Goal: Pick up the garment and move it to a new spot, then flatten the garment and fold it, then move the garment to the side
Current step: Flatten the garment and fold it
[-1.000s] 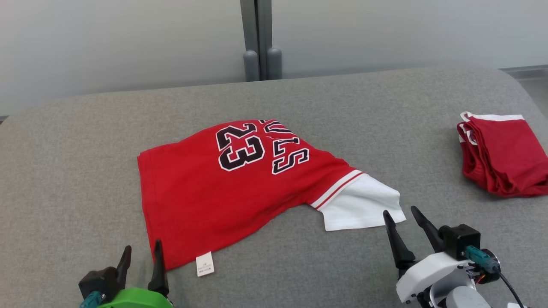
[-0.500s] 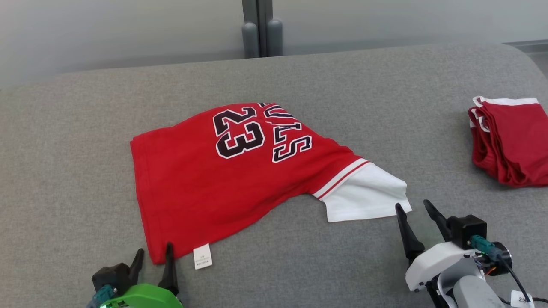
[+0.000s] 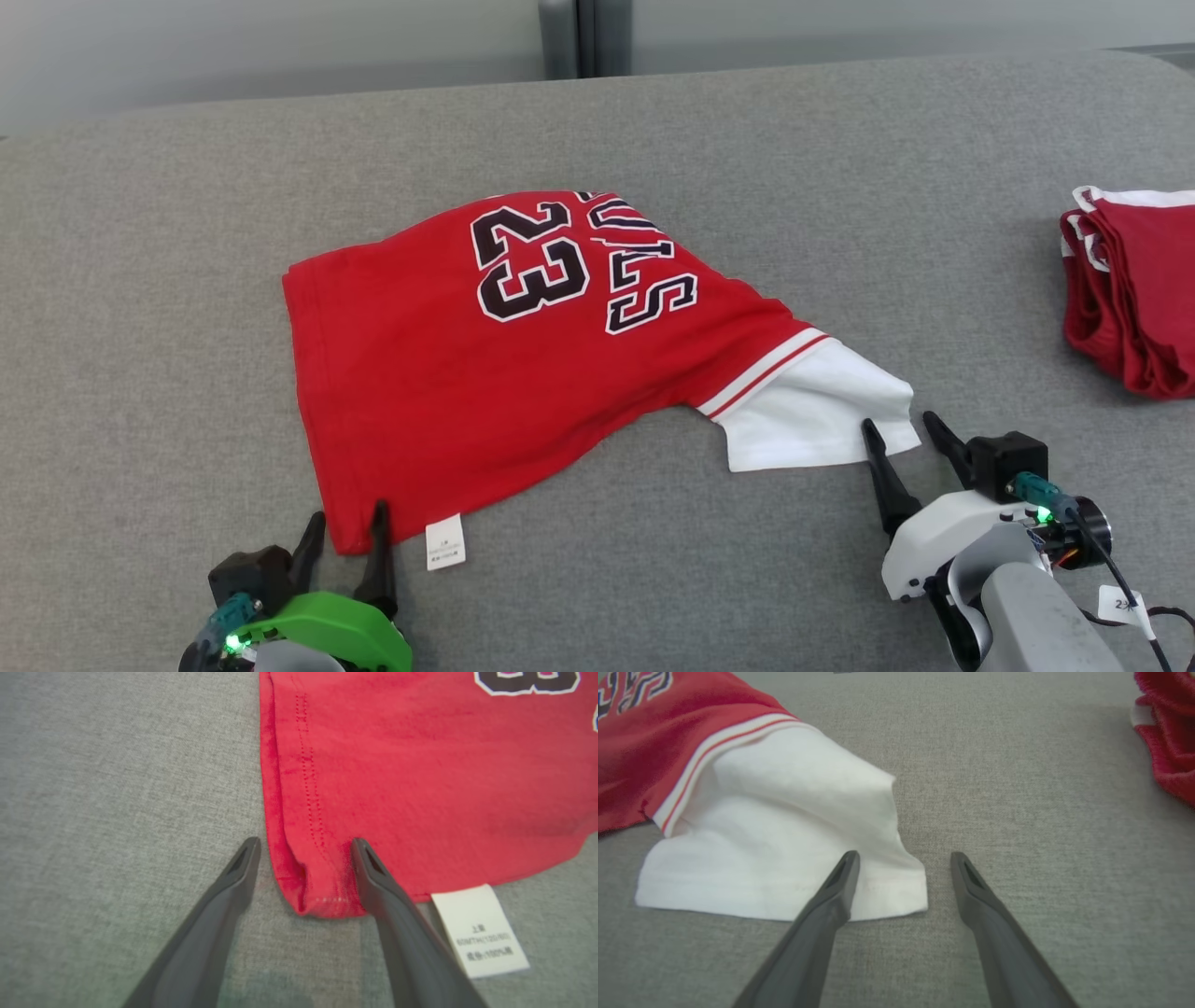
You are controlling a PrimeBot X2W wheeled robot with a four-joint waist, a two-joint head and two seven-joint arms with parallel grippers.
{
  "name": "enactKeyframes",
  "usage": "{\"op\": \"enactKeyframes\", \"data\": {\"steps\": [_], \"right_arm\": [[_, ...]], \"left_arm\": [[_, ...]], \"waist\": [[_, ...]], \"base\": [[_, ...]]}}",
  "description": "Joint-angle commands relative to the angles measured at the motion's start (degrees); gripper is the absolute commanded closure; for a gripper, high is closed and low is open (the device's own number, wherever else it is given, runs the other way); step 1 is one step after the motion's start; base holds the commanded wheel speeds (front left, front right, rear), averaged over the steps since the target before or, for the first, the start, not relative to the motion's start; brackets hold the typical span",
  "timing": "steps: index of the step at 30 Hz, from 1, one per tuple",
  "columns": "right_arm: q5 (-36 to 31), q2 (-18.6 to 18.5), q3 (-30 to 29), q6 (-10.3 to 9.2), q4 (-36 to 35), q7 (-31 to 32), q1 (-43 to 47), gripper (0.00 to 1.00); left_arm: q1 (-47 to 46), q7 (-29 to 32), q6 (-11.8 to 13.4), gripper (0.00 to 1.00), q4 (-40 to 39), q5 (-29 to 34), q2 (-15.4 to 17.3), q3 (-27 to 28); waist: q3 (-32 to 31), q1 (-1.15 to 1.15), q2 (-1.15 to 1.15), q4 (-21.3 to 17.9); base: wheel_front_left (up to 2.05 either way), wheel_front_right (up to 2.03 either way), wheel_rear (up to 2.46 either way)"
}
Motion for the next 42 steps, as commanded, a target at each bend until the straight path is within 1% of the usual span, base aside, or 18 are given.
{"op": "enactKeyframes", "data": {"steps": [1, 4, 5, 6, 7, 8, 9, 10, 11, 13, 18, 22, 24, 27, 31, 34, 39, 42], "right_arm": [[-0.7, -0.3, -0.1, -0.09, 1.5, 0.0, -0.8, 0.0], [-1.3, -0.2, 0.0, -0.09, 4.5, 0.1, -1.5, 0.0], [-1.5, -0.2, 0.1, -0.09, 5.5, 0.1, -1.6, 0.44], [-1.5, -0.2, 0.3, -0.09, 6.2, 0.3, -1.6, 0.53], [-1.2, -0.1, 0.6, -0.09, 6.9, 0.4, -1.6, 1.0], [-0.9, -0.1, 0.8, -0.08, 7.3, 0.4, -1.4, 1.0], [-0.6, -0.1, 0.9, -0.08, 7.6, 0.4, -1.2, 1.0], [-0.5, 0.0, 1.0, -0.08, 7.7, 0.4, -0.9, 1.0], [-0.1, 0.0, 1.0, -0.08, 7.8, 0.4, -0.7, 1.0], [0.9, -0.1, 1.1, -0.05, 6.9, 0.3, 0.1, 1.0], [4.9, -0.1, 3.1, -0.05, 1.8, 0.0, 1.8, 1.0], [9.8, -0.3, 6.0, -0.06, -4.9, 0.0, 3.5, 1.0], [13.2, -0.2, 7.3, -0.06, -8.9, 0.0, 4.2, 1.0], [17.0, -0.2, 8.6, -0.06, -13.8, 0.0, 3.6, 1.0], [19.3, -0.3, 8.7, -0.06, -20.3, -0.1, 0.2, 1.0], [19.8, -0.3, 7.8, -0.06, -24.9, -0.1, -4.0, 1.0], [19.8, -3.0, 6.8, -0.06, -29.7, -0.1, -12.8, 1.0], [19.2, -4.9, 5.7, -0.06, -31.4, 1.1, -18.8, 1.0]], "left_arm": [[-0.5, 0.6, -0.2, 0.0, 1.1, -0.5, 0.2, -0.8], [-0.7, 0.7, -0.2, 0.0, 1.5, -1.2, 0.4, -2.2], [-0.8, 0.8, -0.2, 0.0, 1.8, -1.6, 0.5, -2.8], [-0.7, 0.8, -0.2, 0.0, 2.0, -1.9, 0.5, -3.4], [-0.6, 0.8, -0.2, 0.0, 2.4, -2.6, 0.5, -4.1], [-0.4, 0.8, -0.2, 0.07, 2.9, -3.1, 0.5, -4.8], [-0.3, 0.8, -0.2, 0.62, 3.1, -3.6, 0.6, -5.7], [0.0, 0.8, -0.2, 0.73, 3.3, -4.0, 0.5, -6.5], [0.2, 0.9, -0.2, 1.0, 3.8, -4.6, 0.5, -7.4], [0.4, 0.9, -0.2, 1.0, 4.1, -5.6, 1.1, -8.9], [0.9, 0.5, -0.2, 1.0, 0.8, -5.6, 1.9, -7.9], [1.4, 0.3, -0.2, 1.0, -4.5, -5.6, 2.1, -5.5], [1.7, 0.3, -0.2, 1.0, -7.5, -5.7, 2.4, -4.2], [0.3, 0.3, -0.2, 1.0, -12.1, -5.7, 3.5, -3.2], [-3.5, 0.3, -0.2, 1.0, -18.1, -6.0, 6.5, -2.9], [-8.5, 0.3, -0.2, 1.0, -21.2, -6.7, 10.4, -3.8], [-18.1, 0.8, -0.2, 1.0, -24.0, -8.8, 16.8, -5.0], [-23.9, 3.0, -0.2, 1.0, -25.2, -11.4, 19.9, -5.4]], "waist": [[0.5, 0.0, 0.0, 0.4], [0.8, 0.0, 0.0, 0.7], [0.8, 0.0, 0.0, 0.9], [0.8, 0.0, 0.0, 1.0], [0.7, 0.0, 0.0, 1.0], [0.6, 0.0, 0.0, 1.1], [0.4, 0.0, 0.0, 1.1], [0.1, 0.0, 0.0, 1.1], [-0.2, 0.0, 0.0, 1.2], [-1.0, 0.0, 0.0, 1.3], [-3.6, 0.0, 0.0, 1.5], [-5.9, 0.0, 0.0, 1.3], [-7.1, 0.0, 0.0, 1.1], [-8.3, 0.0, 0.0, 0.7], [-9.0, 0.0, 0.0, 0.1], [-8.6, 0.0, 0.0, -0.5], [-7.4, 0.0, 0.0, -1.6], [-6.4, 0.0, 0.0, -2.1]], "base": [[0.0, 0.0, 0.0], [0.0, 0.0, 0.0], [0.0, 0.0, 0.0], [0.0, 0.0, 0.0], [0.0, 0.0, 0.0], [0.0, 0.0, 0.0], [0.0, 0.0, 0.0], [0.0, 0.0, 0.0], [0.0, 0.0, 0.0], [0.0, 0.0, 0.0], [0.0, 0.0, 0.0], [0.0, 0.0, 0.0], [0.0, 0.0, 0.0], [0.0, 0.0, 0.0], [0.0, 0.0, 0.0], [0.0, 0.0, 0.0], [0.0, 0.0, 0.0], [0.0, 0.0, 0.0]]}}
